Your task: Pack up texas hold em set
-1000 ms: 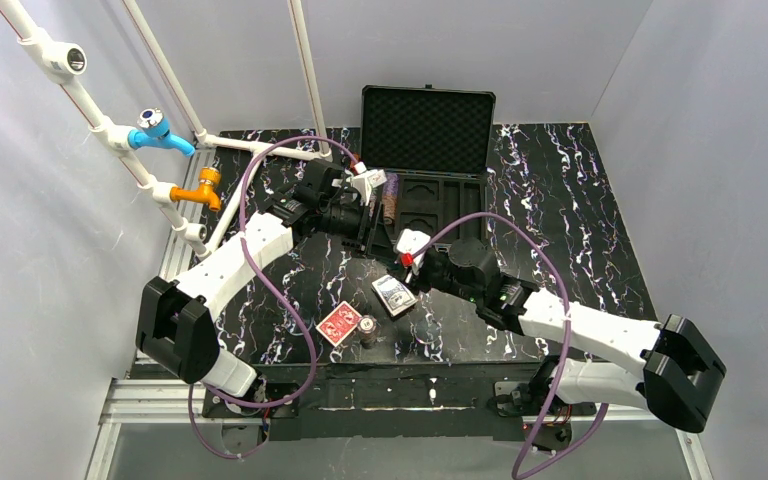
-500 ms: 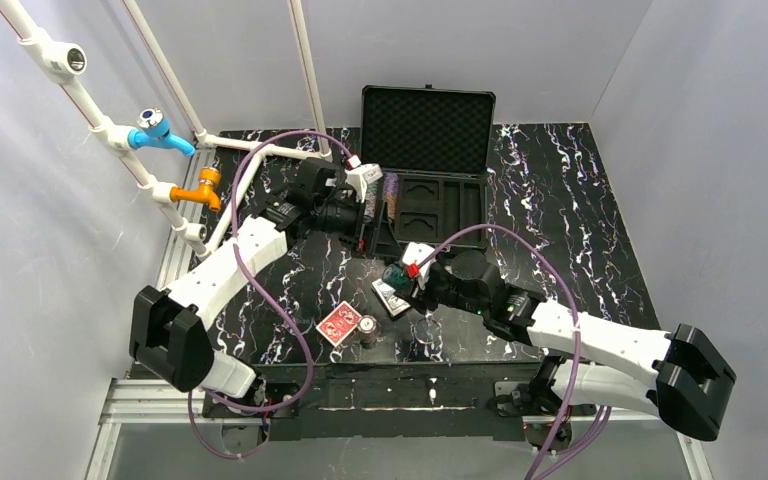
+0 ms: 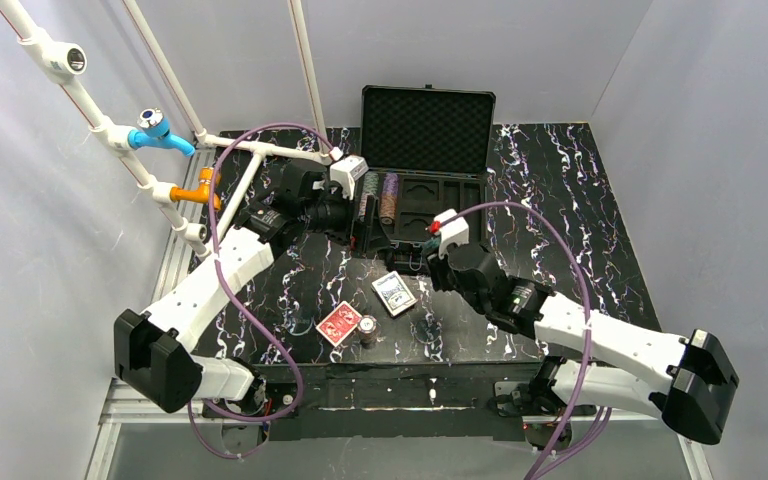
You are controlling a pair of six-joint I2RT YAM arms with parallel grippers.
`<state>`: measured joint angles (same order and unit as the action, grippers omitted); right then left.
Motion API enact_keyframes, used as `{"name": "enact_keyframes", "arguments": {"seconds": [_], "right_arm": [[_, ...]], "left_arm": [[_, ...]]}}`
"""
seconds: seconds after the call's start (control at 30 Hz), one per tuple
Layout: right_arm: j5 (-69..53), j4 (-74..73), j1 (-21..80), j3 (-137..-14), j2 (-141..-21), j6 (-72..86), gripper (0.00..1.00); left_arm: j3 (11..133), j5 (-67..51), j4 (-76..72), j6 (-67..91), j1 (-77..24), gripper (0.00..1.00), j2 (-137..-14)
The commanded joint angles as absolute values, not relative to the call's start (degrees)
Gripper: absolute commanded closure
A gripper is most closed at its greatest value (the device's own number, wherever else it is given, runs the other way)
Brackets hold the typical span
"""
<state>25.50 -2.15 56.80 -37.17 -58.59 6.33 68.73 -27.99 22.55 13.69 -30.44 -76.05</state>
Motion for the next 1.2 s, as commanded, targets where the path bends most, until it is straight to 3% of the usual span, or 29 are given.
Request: {"name": "enact_keyframes", "arguments": {"seconds": [0.0,0.17,0.5,1.17], "right_arm": [[43.34,-4.45,56.82,-46.33,-60.63,12.44,0.99],[48.24,-14.22,54.94,-55.44,-69.55,16.31,0.99],[26.63,-18.47,38.40,-67.93,-80.12,19.61,0.99],[25.59,-28.72,30.21,-87.13,-101.17,24.39,0.99]], "left_arm": [[67.85,-22.16,24.44,10.51,-30.53,0.03,-73.45],[67.12,-19.15,24.60,8.24,-31.66,0.06,-71.44],[66.84,-12.42,25.38,5.16,-34.19,0.09,-71.07],[66.78,-7.02,26.34,3.35,-35.48,0.12,-71.89]]}}
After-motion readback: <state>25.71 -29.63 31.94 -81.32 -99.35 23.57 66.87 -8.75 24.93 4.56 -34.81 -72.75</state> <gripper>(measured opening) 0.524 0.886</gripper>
